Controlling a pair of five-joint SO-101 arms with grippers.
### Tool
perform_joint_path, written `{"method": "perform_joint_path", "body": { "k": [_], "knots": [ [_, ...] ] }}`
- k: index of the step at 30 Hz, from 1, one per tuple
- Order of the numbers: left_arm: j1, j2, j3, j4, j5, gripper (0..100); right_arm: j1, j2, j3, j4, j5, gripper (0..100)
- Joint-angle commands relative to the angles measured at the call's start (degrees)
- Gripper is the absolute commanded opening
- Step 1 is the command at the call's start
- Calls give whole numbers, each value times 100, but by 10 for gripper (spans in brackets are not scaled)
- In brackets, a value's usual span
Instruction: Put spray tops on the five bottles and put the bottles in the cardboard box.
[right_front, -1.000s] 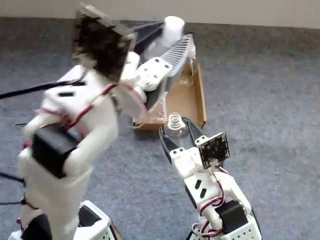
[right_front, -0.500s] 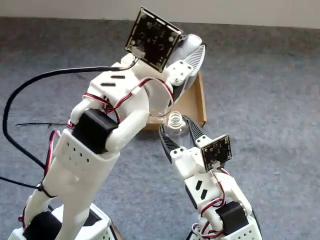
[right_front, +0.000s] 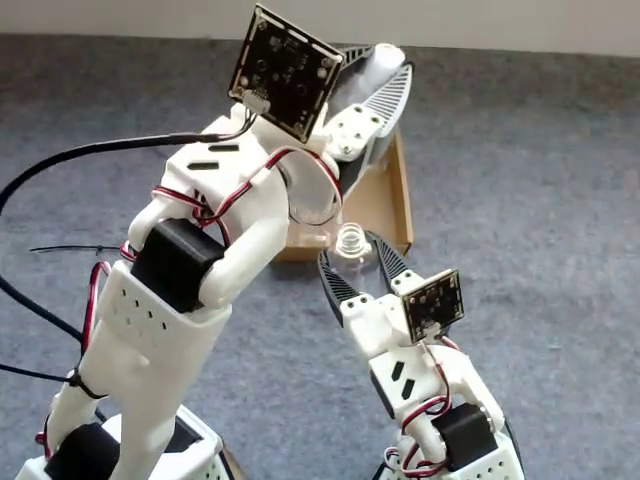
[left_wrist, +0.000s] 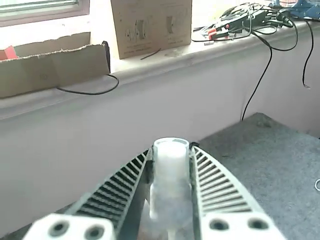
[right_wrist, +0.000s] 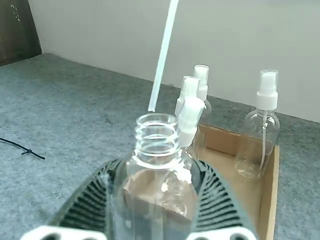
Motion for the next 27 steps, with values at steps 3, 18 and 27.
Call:
{"method": "perform_joint_path", "body": {
  "k": [3, 18, 27],
  "knots": [
    [-57, -66, -356, -123, 70, 98, -31, -57, -4, -127, -35, 4],
    [242, -66, -295, 475, 97, 98, -22, -57, -4, -136, -26, 4],
    [268, -84, 145, 1415, 316, 98, -13, -57, -57, -145, -62, 4]
  ]
}}
